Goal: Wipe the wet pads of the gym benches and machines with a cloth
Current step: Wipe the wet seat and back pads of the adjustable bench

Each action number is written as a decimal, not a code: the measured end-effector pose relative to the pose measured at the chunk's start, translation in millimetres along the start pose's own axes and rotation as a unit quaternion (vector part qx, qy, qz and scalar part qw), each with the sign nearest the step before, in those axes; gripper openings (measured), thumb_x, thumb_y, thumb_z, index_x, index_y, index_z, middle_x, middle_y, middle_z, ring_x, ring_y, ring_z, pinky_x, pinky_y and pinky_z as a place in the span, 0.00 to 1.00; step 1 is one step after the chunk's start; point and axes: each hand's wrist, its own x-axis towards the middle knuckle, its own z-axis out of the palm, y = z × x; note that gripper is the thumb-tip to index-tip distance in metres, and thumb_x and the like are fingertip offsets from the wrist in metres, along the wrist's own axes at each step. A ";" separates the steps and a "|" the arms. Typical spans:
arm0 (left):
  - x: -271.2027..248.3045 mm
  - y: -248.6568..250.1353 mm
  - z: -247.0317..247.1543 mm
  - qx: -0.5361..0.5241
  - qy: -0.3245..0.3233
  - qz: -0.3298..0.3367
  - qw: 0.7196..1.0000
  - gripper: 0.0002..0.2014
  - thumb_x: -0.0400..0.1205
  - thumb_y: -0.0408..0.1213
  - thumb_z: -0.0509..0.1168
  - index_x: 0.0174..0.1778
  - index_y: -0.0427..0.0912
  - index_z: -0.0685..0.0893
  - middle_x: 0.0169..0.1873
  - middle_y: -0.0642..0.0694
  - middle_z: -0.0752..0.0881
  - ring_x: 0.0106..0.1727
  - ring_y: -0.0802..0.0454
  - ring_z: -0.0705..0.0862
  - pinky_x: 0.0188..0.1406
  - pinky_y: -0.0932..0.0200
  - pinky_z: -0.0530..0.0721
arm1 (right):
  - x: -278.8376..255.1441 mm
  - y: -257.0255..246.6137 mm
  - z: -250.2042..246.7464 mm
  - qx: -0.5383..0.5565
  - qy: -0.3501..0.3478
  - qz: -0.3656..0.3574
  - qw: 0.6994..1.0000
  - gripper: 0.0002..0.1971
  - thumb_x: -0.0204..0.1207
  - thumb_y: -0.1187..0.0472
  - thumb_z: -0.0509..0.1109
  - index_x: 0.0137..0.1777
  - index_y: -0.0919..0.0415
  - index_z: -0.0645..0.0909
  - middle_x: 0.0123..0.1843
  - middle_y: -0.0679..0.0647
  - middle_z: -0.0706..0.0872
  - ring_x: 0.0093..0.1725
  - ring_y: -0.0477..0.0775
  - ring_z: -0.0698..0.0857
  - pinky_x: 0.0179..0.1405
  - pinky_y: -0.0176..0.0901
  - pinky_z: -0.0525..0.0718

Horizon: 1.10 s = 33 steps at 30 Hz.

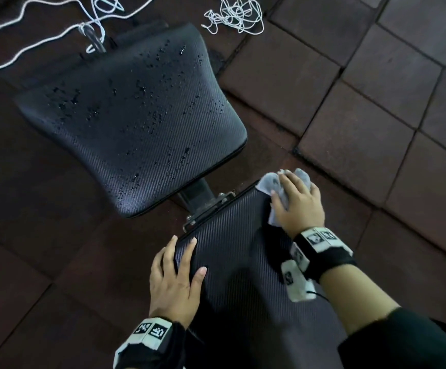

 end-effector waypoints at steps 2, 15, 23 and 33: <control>0.1 -0.3 0.0 0.004 0.001 0.003 1.000 0.29 0.83 0.65 0.37 0.80 0.62 0.57 0.80 0.48 0.55 0.72 0.41 0.60 0.66 0.34 0.74 | 7.0 -24.5 2.6 -0.032 0.021 -0.032 0.999 0.23 0.76 0.47 0.59 0.65 0.58 0.83 0.65 0.54 0.84 0.62 0.66 0.78 0.65 0.58 0.75; -0.3 0.8 -0.8 -0.002 0.003 -0.002 1.000 0.30 0.82 0.67 0.37 0.80 0.64 0.55 0.80 0.49 0.54 0.73 0.42 0.58 0.67 0.34 0.71 | -93.1 36.7 -15.9 -0.012 -0.034 -0.212 0.977 0.23 0.78 0.50 0.64 0.72 0.53 0.76 0.76 0.51 0.73 0.75 0.55 0.74 0.74 0.58 0.68; -0.1 0.1 0.8 0.001 0.005 0.000 1.000 0.30 0.82 0.66 0.37 0.80 0.62 0.56 0.80 0.48 0.55 0.72 0.42 0.59 0.68 0.35 0.71 | -11.6 -22.6 -1.0 -0.032 -0.018 -0.062 0.997 0.25 0.77 0.46 0.57 0.69 0.55 0.80 0.68 0.55 0.82 0.65 0.69 0.78 0.70 0.63 0.71; 0.8 -0.3 1.0 -0.003 0.008 -0.009 1.000 0.32 0.81 0.68 0.36 0.80 0.59 0.55 0.80 0.50 0.55 0.72 0.42 0.59 0.70 0.38 0.69 | -19.8 -10.5 -4.1 0.001 -0.135 -0.387 0.912 0.22 0.77 0.50 0.64 0.71 0.51 0.77 0.73 0.51 0.78 0.72 0.56 0.75 0.74 0.58 0.66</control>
